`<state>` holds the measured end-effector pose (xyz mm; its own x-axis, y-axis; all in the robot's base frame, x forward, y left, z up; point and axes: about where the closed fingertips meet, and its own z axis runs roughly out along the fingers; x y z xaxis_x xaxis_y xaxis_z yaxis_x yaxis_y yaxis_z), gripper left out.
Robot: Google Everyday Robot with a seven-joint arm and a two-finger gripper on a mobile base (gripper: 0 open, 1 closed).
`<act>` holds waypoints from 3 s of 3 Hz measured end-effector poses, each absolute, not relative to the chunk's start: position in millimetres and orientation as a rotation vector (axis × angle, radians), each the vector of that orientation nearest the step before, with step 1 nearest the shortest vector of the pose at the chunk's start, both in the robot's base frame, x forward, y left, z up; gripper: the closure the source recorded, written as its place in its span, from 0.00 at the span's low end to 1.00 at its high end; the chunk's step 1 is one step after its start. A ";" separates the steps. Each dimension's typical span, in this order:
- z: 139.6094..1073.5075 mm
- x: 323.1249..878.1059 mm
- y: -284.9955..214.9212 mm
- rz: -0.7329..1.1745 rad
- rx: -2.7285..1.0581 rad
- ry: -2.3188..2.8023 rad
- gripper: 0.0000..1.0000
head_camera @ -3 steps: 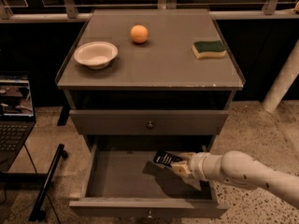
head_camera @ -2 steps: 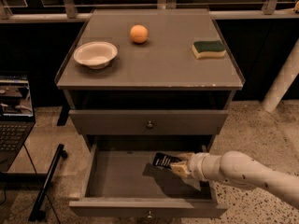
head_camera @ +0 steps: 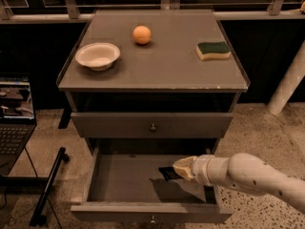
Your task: Pick rxbar chocolate from middle drawer and place on counter
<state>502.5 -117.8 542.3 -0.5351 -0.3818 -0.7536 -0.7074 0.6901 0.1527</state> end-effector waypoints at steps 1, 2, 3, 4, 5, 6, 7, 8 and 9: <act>608.1 469.2 -95.0 0.529 -0.900 2.084 1.00; 669.1 442.7 -73.6 0.465 -0.952 1.987 1.00; 668.4 442.9 -73.7 0.466 -0.953 1.988 1.00; 671.5 445.3 -70.4 0.476 -0.940 1.963 1.00; 708.9 452.2 -67.3 0.426 -0.978 1.886 1.00; 781.6 460.5 -64.5 0.303 -1.029 1.774 1.00; 854.4 470.2 -62.9 0.179 -1.041 1.675 1.00; 914.1 479.1 -57.5 0.082 -1.036 1.594 1.00; 970.4 486.7 -45.3 -0.005 -1.016 1.521 1.00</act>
Offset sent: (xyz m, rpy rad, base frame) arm -0.0903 0.0610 0.1863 -0.0793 -0.3087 0.1060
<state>486.7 -45.3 970.4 0.1319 -0.5830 -0.8017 -0.5773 0.6123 -0.5402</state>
